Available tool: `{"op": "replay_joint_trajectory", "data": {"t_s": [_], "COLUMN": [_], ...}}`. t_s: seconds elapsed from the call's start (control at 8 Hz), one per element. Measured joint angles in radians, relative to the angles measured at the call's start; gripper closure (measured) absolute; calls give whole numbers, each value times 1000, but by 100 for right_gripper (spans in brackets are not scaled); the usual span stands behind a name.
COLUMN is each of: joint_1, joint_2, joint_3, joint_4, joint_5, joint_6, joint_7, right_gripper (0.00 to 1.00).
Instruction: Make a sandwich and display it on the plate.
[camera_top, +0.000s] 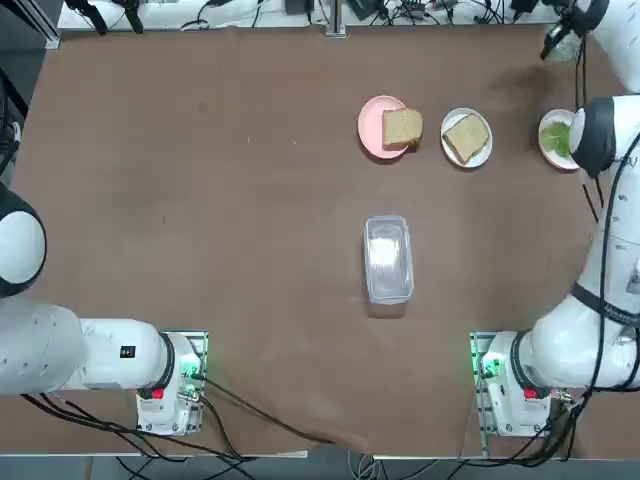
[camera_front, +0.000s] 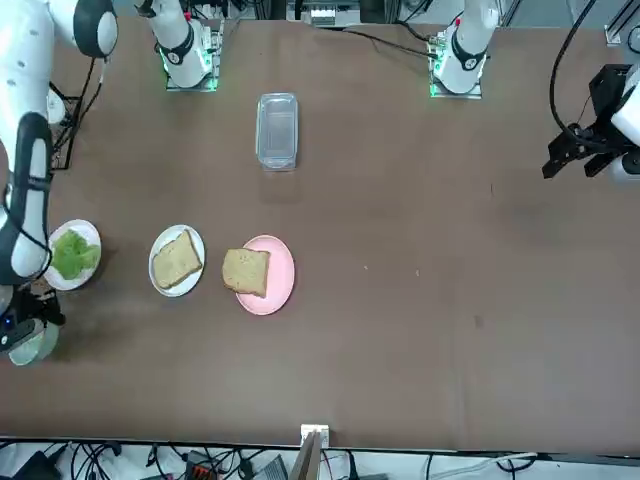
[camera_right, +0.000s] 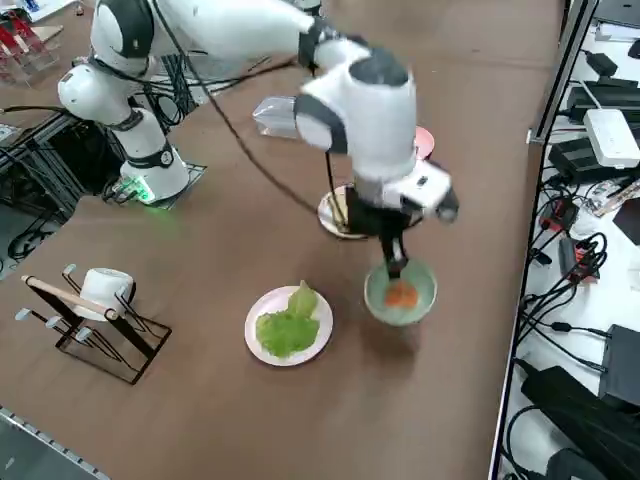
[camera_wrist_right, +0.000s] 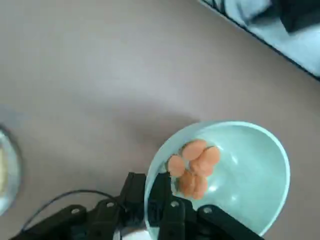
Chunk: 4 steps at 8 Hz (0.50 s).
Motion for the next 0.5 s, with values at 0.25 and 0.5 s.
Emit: {"op": "replay_joint_trajectory", "data": {"t_s": [0.25,0.5], "joint_1": [68,115], "joint_2": [-51,-101], "joint_3": [1,1], "joint_4": [-64,-163], "joint_5": [89,197], "joint_6": [-65,-74], "joint_7": [116,194], "right_gripper": [94,94]}}
